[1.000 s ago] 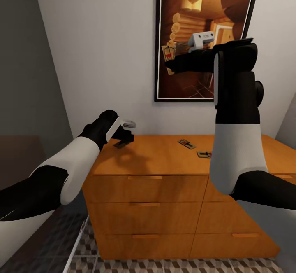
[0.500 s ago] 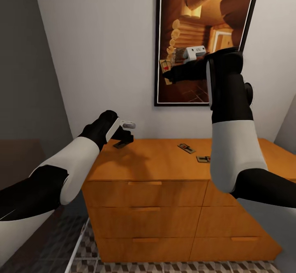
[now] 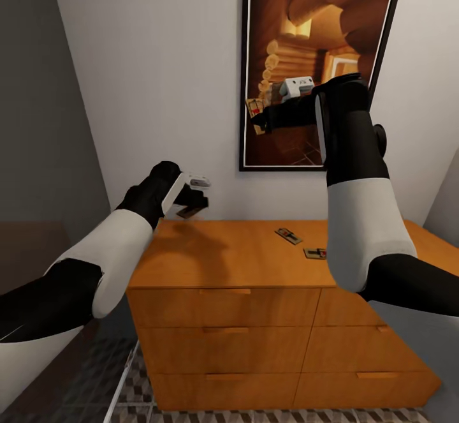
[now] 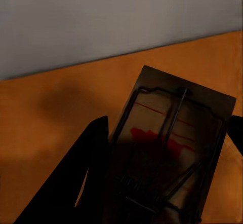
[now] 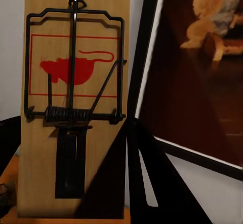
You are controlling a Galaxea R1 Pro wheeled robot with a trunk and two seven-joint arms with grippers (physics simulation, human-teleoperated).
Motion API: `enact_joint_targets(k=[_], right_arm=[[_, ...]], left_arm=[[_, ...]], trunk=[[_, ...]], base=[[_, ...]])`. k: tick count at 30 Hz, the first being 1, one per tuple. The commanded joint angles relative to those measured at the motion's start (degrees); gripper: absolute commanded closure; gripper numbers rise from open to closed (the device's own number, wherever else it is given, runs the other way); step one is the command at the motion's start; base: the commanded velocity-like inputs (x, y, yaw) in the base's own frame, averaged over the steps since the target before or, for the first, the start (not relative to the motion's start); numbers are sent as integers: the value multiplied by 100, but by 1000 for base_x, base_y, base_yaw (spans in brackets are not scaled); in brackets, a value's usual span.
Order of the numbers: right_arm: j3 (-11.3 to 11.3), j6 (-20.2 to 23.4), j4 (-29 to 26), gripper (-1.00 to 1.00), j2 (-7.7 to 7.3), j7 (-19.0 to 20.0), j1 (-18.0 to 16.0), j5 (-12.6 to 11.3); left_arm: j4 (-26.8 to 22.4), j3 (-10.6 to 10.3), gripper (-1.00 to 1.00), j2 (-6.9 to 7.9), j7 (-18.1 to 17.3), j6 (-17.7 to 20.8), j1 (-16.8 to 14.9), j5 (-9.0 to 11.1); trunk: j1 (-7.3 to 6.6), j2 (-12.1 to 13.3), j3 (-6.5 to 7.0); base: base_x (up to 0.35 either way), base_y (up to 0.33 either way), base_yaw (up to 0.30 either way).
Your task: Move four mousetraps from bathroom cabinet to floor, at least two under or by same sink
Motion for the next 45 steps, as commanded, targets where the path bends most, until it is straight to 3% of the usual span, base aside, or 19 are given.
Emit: enact_joint_targets(k=[1,9,20,45], right_arm=[[-19,21,13,100,6,44,-9,45],[-44,21,50,100,0,37,-20,46],[-393,21,234,100,-5,-300,-81,48],[-433,21,308,100,-5,-387,-103,52]], left_arm=[[-285,-30,100,6,20,20,9,47],[-783,-36,100,7,18,20,68,46],[-850,-42,100,14,15,20,238,46],[-853,-54,100,16,13,20,334,38]], trunk=[[-23,39,11],[-198,360,155],[-440,801,352],[-989,1803,801]], base=[[0,0,0],[0,0,0],[0,0,0],[0,0,0]])
